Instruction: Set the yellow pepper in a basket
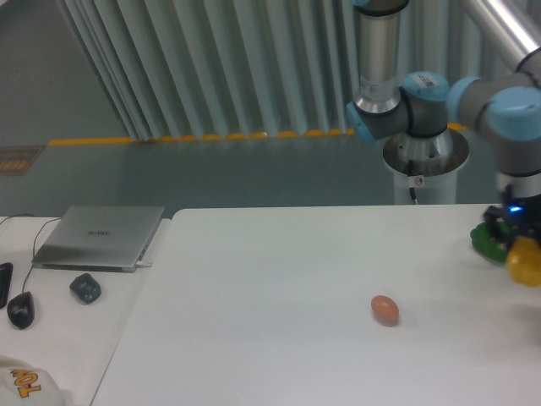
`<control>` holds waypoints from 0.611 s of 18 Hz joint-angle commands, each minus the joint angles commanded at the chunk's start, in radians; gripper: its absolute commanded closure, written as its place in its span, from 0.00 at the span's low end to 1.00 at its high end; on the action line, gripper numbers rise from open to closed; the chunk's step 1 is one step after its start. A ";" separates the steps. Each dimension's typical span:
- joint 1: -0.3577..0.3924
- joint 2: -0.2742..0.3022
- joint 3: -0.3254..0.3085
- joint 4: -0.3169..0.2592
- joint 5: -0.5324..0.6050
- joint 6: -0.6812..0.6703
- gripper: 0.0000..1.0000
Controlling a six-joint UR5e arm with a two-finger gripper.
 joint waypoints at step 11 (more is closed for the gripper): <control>0.304 -0.107 0.074 0.012 -0.080 0.442 0.60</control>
